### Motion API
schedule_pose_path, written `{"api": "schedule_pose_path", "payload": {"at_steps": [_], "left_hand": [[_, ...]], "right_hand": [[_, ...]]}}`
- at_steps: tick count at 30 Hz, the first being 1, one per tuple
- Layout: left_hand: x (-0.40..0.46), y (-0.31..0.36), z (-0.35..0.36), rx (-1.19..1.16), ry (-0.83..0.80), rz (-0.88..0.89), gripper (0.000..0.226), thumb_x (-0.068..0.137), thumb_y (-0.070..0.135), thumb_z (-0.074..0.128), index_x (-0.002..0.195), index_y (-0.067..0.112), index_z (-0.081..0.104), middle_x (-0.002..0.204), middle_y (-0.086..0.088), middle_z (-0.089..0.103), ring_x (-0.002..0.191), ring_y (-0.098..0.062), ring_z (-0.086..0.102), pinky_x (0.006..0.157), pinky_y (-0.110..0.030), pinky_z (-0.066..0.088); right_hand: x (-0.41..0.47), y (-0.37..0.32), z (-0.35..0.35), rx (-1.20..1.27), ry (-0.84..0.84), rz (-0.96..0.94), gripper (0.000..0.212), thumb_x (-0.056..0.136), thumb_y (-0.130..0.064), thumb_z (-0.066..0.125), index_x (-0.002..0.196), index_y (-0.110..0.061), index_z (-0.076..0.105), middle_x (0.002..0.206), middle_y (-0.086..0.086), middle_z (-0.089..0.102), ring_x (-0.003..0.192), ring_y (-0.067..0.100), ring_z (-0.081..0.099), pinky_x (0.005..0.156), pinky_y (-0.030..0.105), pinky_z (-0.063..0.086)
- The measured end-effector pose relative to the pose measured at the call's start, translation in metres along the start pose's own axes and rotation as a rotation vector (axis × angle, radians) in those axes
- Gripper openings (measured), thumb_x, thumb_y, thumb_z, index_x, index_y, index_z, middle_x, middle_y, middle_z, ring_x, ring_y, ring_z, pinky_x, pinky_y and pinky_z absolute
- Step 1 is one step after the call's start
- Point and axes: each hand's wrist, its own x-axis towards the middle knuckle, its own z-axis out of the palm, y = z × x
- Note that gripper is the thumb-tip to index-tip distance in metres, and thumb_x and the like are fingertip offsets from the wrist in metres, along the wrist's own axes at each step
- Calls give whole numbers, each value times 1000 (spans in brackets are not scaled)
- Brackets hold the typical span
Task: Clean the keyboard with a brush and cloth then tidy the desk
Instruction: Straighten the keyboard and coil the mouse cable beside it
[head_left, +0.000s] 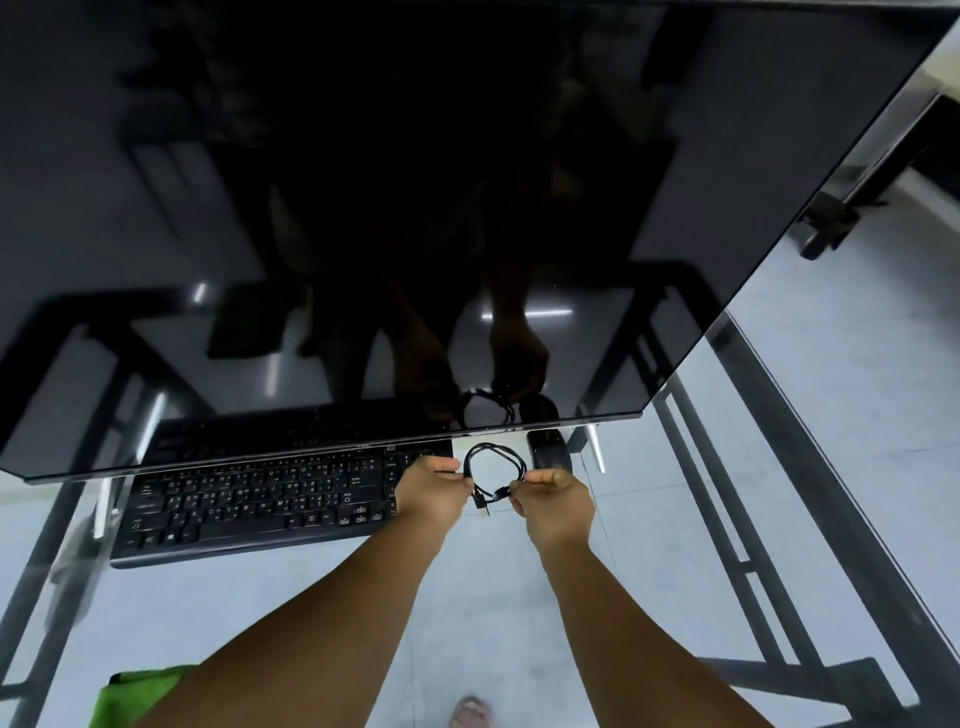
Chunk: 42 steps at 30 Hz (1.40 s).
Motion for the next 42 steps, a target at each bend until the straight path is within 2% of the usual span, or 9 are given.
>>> {"api": "schedule_pose_path", "payload": {"at_steps": [7,14,18,21,25,29,35,39,42], "left_hand": [[-1,0,3,29,19,52,18,86,9,60,101,19,65,84,10,69,82,-12,66,60,-19,46],[-5,2,-9,72,63,131,19,89,9,56,102,20,64,93,7,69,77,-6,62,48,-9,43],[-8,-3,-32,63,81,142,16,88,14,60,99,25,65,89,11,68,86,-12,66,61,-20,47],[-14,-16,-58,24,92,165,15,88,13,63,90,28,64,90,5,69,86,-15,67,68,-23,50],[-30,-40,-106,-14,148,168,17,87,8,63,89,24,67,94,2,71,91,-15,67,83,-26,51],[-46,-74,-162,20,252,138,14,88,15,61,90,27,66,91,1,71,88,-19,67,69,-25,50],[-68,-111,-237,147,461,89,14,88,21,63,101,22,64,94,1,68,86,-19,60,74,-27,43],[-76,-144,-284,214,551,52,38,82,34,71,114,17,59,113,-3,64,103,-25,61,86,-35,47],[-78,-164,-308,298,497,-23,65,75,48,75,123,9,54,123,-10,59,110,-29,57,87,-37,47]], "right_hand": [[2,2,8,-96,90,-59,8,77,-15,73,81,-19,69,69,-2,72,65,12,68,56,18,48],[5,11,14,-81,92,-107,3,83,-19,75,80,-19,75,70,-5,72,70,14,70,62,21,52],[-8,9,14,-159,155,-179,11,90,-27,64,86,-23,74,76,-11,68,72,10,64,66,25,51],[-28,8,16,-162,176,-231,13,92,-23,58,86,-22,69,76,-10,65,74,16,63,66,28,51],[-72,19,31,-170,25,-269,16,92,-19,58,79,-25,64,69,-6,65,66,13,60,61,23,48],[-118,42,59,-232,-136,-274,17,90,-18,60,75,-25,65,65,-7,64,65,16,63,63,29,53],[-168,69,98,-436,-371,-203,14,86,-30,58,74,-24,62,75,-5,68,73,19,69,70,37,59],[-202,81,122,-631,-474,-171,33,78,-50,63,67,-19,58,71,-1,70,69,19,70,71,39,60],[-221,87,133,-766,-531,-167,43,69,-58,71,61,-18,58,65,1,71,67,16,70,71,35,59]]}}
